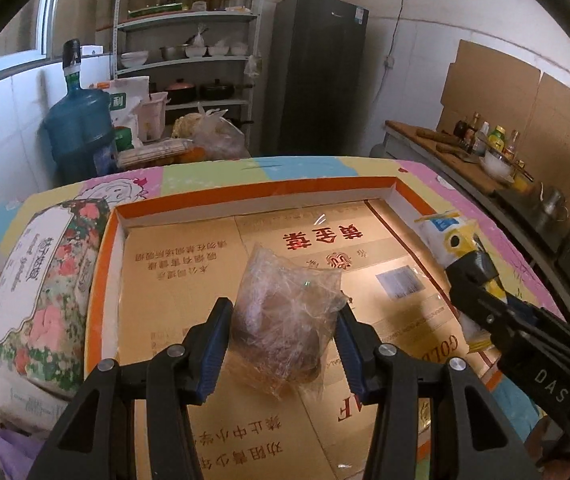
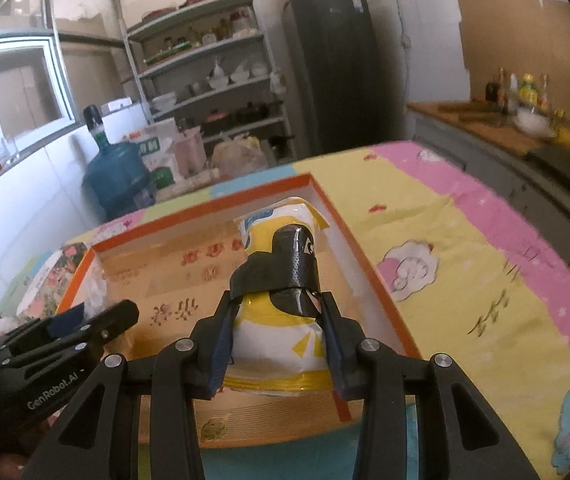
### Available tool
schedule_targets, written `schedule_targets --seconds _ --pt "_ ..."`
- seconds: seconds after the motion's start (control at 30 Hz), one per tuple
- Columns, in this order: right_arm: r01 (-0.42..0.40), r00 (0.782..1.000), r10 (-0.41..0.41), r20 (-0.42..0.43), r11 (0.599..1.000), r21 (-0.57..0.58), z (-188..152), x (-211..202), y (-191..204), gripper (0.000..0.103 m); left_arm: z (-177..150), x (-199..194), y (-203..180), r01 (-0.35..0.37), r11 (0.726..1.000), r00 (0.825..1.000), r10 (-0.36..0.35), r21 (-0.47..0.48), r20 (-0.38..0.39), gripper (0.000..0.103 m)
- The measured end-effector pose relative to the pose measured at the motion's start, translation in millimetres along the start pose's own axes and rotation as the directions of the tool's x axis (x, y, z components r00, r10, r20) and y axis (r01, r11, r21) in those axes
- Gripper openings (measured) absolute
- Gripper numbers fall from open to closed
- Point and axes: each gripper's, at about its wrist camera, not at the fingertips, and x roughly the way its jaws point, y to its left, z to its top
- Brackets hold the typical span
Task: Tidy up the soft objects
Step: 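Carry the clear bag with the left gripper while the right carries the penguin bag over the box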
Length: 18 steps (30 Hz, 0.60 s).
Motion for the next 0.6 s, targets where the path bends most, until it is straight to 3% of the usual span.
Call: schedule_targets --seconds 0.6 --pt "0.024 0.994 -0.027 -0.108 0.999 -0.032 2.5 18.1 7.9 0.042 3.1 -0.7 6.7 0.026 1.000 0.999 -0.026 -0.010 0.020 0.051"
